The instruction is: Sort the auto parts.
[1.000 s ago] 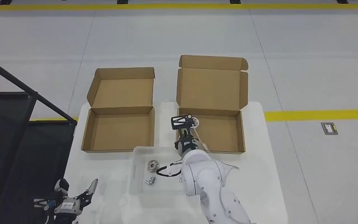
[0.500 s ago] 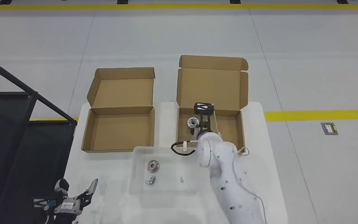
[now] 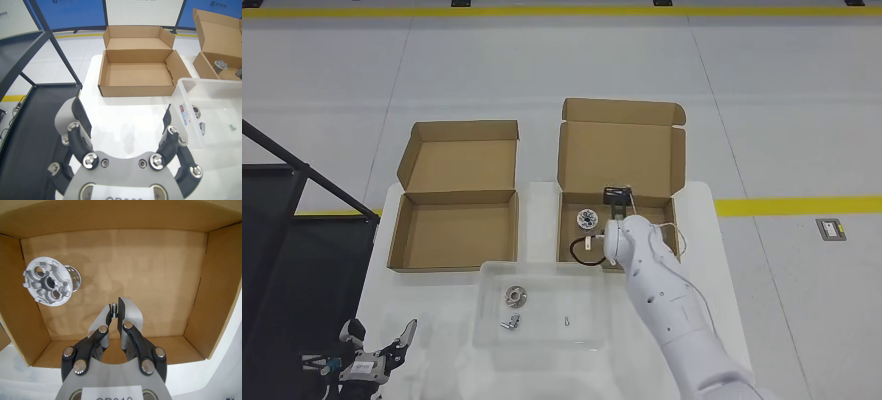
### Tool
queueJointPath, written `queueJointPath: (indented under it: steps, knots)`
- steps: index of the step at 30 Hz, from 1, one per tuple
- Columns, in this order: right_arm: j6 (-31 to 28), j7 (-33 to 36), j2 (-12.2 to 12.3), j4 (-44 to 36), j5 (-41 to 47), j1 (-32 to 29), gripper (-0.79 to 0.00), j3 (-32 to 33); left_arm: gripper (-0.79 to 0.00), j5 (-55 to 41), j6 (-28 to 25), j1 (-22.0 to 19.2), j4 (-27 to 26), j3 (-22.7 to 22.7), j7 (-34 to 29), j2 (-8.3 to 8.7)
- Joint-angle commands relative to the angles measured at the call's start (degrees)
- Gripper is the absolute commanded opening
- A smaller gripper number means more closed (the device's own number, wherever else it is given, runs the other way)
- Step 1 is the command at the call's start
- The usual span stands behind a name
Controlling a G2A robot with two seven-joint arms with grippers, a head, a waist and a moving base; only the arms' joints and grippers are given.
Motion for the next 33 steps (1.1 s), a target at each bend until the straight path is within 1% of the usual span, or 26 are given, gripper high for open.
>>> queueJointPath:
  steps: [1,7,10,13,19,25,30,32,33]
  knots:
    - [-0.54,-0.92,0.03,3.29,1.25,1.49,-0.785,0.63,0.000,0.00,0.00,0.00,0.00,0.00,0.00,0.00]
    - [-0.73,-3.81,-0.08,10.08,3.41,4.61,-0.785,1.34,0.000,0.00,0.00,0.00,0.00,0.00,0.00,0.00]
    - [-0.74,-4.89,-0.11,12.45,4.49,5.68,-0.668,1.65,0.000,0.00,0.00,0.00,0.00,0.00,0.00,0.00]
    - [-1.14,-6.25,-0.08,14.35,5.65,6.38,-0.628,2.03,0.000,0.00,0.00,0.00,0.00,0.00,0.00,0.00]
    - [-1.75,-8.05,-0.08,16.73,7.01,7.32,-0.634,2.20,0.000,0.00,0.00,0.00,0.00,0.00,0.00,0.00]
    - [-1.83,-8.71,-0.15,17.96,7.64,7.91,-0.597,1.92,0.000,0.00,0.00,0.00,0.00,0.00,0.00,0.00]
    - [-1.81,-9.08,-0.11,18.44,8.10,8.21,-0.603,1.79,0.000,0.00,0.00,0.00,0.00,0.00,0.00,0.00]
    - [-1.62,-9.16,-0.05,18.43,8.22,8.29,-0.597,1.79,0.000,0.00,0.00,0.00,0.00,0.00,0.00,0.00]
    - [-1.56,-9.15,0.01,18.35,8.19,8.36,-0.582,1.77,0.000,0.00,0.00,0.00,0.00,0.00,0.00,0.00]
